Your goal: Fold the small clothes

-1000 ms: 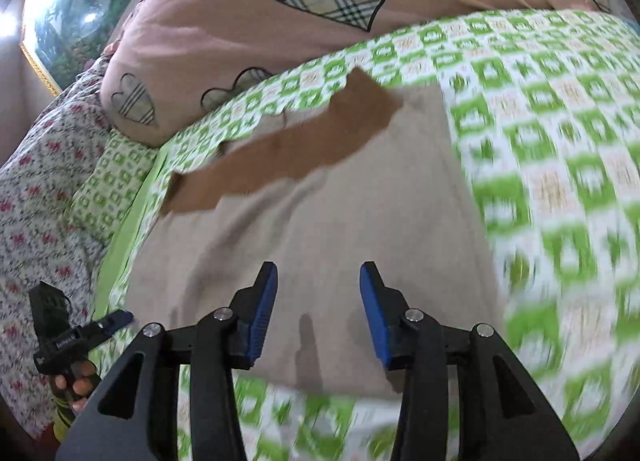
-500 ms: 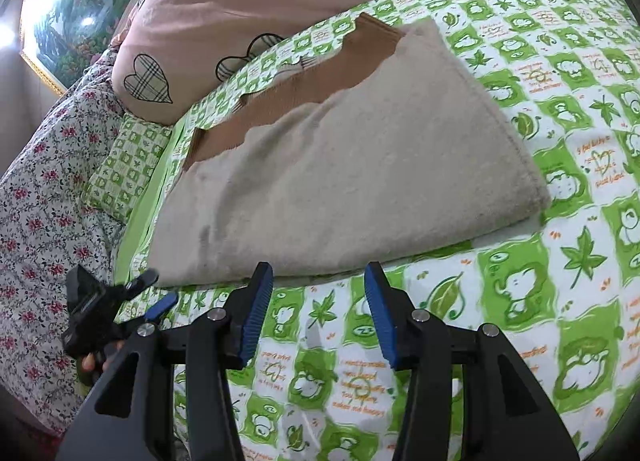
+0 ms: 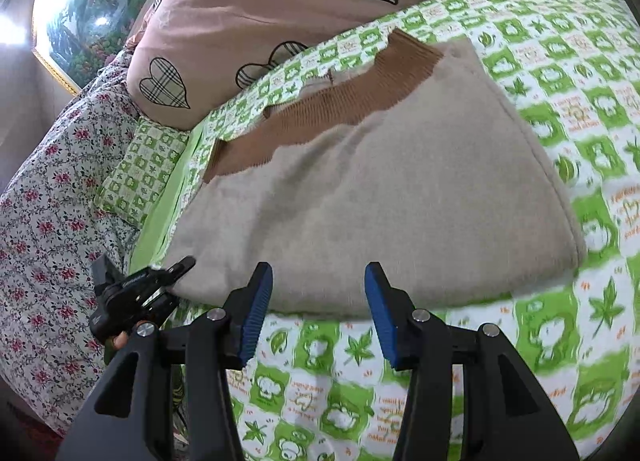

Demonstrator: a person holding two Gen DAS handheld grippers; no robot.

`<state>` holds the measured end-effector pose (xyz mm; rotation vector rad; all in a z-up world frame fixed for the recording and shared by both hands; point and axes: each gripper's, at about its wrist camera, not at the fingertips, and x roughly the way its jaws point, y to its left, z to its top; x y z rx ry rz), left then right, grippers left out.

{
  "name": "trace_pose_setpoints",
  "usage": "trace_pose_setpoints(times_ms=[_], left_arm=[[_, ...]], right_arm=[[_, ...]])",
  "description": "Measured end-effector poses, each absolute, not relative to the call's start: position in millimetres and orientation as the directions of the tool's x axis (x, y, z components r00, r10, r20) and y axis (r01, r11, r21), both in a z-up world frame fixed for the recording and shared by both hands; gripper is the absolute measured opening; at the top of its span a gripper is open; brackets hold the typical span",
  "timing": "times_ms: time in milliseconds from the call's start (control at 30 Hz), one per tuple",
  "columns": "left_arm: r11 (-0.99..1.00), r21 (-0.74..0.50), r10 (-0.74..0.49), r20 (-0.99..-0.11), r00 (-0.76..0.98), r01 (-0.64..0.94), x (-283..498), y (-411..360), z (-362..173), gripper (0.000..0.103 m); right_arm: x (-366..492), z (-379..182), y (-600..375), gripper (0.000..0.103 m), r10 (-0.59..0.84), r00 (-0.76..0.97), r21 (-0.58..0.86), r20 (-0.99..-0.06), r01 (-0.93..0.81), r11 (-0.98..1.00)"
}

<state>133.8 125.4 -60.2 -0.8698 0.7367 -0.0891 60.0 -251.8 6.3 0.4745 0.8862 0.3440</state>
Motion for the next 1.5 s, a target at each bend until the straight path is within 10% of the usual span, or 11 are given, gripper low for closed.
trace_pose_setpoints(times_ms=[433,800,1267,1400,1500], left_arm=[[0.706,-0.672,-0.332,-0.592,0.735,-0.222,143,127,-61,0.011],[0.899,-0.415,-0.361,-0.527,0.769,0.138,160,3,31,0.007],[0.895,-0.298,-0.446,-0.627,0.638,0.332,173,-106,-10,0.007],[0.901,-0.269,-0.432,-0.631,0.644,0.341,172,-110,-3,0.007],[0.889,-0.263,-0.455,-0.609,0.650,0.376,168,-112,13,0.007]], right_arm=[[83,11,-250,0.049,0.489,0.581,0.526,-0.651,-0.120,0.842],[143,19,-276,0.053,0.580,0.537,0.617,-0.613,-0.134,0.776],[229,-8,-238,0.071,0.820,0.328,0.814,-0.469,-0.201,0.545],[248,-10,-208,0.019,0.760,0.333,0.746,-0.558,-0.200,0.635],[244,13,-214,0.016,0.755,0.379,0.730,-0.535,-0.244,0.639]])
